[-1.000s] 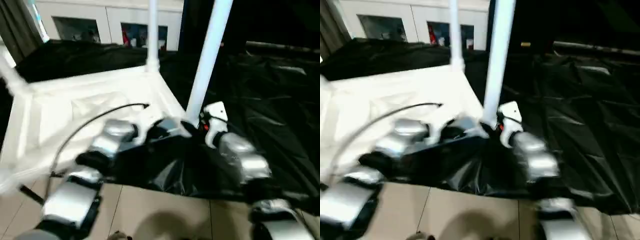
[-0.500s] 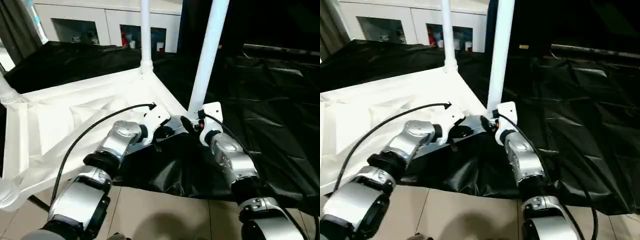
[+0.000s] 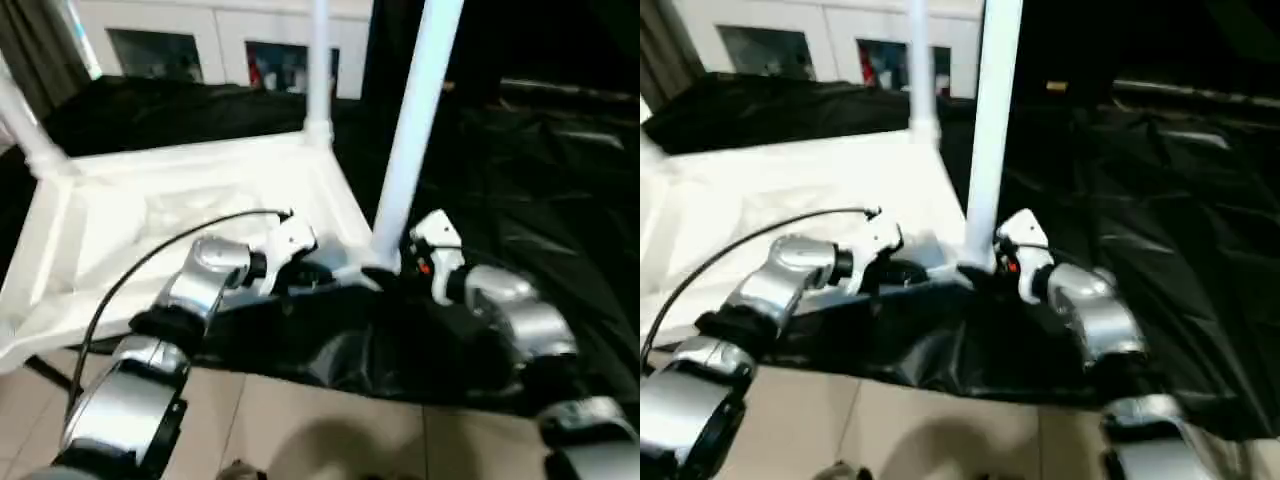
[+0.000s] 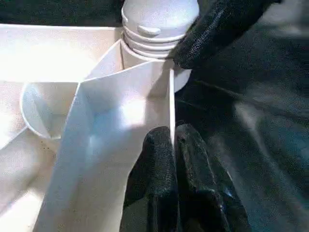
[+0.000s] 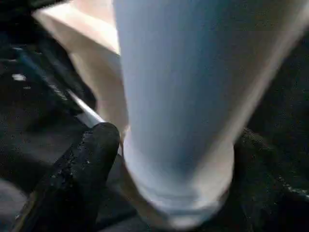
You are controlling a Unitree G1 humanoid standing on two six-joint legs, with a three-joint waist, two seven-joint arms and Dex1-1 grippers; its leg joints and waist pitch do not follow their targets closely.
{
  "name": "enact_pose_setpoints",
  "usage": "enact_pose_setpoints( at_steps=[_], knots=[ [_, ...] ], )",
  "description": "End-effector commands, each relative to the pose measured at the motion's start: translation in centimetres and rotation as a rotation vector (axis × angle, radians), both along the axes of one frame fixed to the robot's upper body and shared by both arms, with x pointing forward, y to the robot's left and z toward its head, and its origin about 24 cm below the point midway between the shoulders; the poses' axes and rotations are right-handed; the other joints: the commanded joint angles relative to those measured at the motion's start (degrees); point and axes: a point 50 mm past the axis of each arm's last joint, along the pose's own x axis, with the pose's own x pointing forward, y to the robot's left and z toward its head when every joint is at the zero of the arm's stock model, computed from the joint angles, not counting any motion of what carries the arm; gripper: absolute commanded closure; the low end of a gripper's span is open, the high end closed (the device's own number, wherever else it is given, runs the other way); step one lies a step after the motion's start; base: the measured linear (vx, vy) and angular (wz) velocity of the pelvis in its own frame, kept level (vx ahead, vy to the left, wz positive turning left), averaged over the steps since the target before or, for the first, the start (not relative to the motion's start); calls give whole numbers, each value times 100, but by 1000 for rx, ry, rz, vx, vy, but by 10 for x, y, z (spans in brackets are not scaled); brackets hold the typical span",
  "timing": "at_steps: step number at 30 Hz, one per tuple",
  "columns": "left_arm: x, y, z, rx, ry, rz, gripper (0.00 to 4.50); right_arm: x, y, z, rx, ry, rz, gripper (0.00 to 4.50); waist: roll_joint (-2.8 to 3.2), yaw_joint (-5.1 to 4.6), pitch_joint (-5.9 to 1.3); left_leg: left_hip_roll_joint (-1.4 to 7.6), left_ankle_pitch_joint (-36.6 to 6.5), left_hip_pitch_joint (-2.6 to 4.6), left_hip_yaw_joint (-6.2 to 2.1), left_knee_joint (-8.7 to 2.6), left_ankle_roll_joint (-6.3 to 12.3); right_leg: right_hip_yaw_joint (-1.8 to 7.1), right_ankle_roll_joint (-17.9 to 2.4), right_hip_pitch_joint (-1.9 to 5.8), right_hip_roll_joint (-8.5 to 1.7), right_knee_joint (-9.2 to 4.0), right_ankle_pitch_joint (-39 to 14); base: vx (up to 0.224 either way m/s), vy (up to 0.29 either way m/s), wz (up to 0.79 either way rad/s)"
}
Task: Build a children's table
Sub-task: Rotate leg to tighten
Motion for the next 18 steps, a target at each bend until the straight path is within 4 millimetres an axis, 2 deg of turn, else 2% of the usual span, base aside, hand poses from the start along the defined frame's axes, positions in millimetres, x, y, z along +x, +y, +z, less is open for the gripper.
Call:
enact_pose_setpoints(
  at_steps=[1, 6, 8, 9, 12, 13, 15, 16, 17, 18],
  knots=[
    [-7, -8, -1, -41, 22, -79, 450, -2, 9, 5, 27, -8, 61, 84, -27, 5, -362, 160, -1064, 83, -10, -312, 431, 230, -1556, 299, -287, -364, -360, 0, 0, 0],
    [-7, -2, -2, -21, 20, -73, 450, -1, 12, 3, 19, 2, 73, 84, -62, 9, -354, 155, -1090, 68, -16, -329, 320, 233, -1410, 303, -306, -380, -677, 0, 0, 0],
    [-7, 2, -1, -17, 16, -59, 450, -2, 14, 1, 10, 7, 88, 84, -53, 10, -356, 154, -1042, 66, -16, -327, 314, 236, -1387, 300, -306, -377, -657, 0, 0, 0],
    [-7, 3, -1, -16, 17, -58, 450, -2, 14, 1, 10, 9, 90, 99, -21, 15, -360, 152, -1010, 61, -25, -328, 308, 232, -1379, 308, -308, -365, -615, 0, 0, 0],
    [-7, 5, -1, -12, 16, -54, 450, -2, 16, 0, 25, 13, 84, 99, -28, 12, -371, 147, -915, 62, -16, -316, 338, 230, -1426, 307, -293, -346, -372, 0, 0, 0],
    [-6, 6, -1, -12, 17, -51, 450, -2, 17, 0, 41, 15, 80, 126, -29, 12, -375, 144, -896, 59, -14, -309, 353, 230, -1452, 310, -291, -334, -297, 0, 0, 0],
    [-6, 7, 0, -14, 18, -47, 450, -3, 21, 0, 68, 19, 70, 135, -29, 8, -373, 142, -886, 56, -15, -311, 363, 227, -1467, 313, -291, -332, -272, 0, 0, 0],
    [-6, 6, 0, -14, 18, -46, 450, -4, 21, -1, 72, 21, 69, 141, 14, 15, -378, 142, -878, 60, -18, -309, 350, 227, -1482, 313, -294, -326, -254, 0, 0, 0],
    [-6, 6, 0, -15, 19, -42, 450, -5, 22, -2, 74, 23, 66, 152, -4, 7, -376, 141, -899, 63, -11, -307, 349, 227, -1484, 309, -285, -336, -245, 0, 0, 0],
    [-6, 6, 0, -15, 19, -42, 450, -5, 22, -2, 74, 23, 66, 152, 3, 6, -375, 141, -909, 62, -14, -307, 339, 227, -1492, 313, -288, -331, -239, 0, 0, 0]
  ],
)
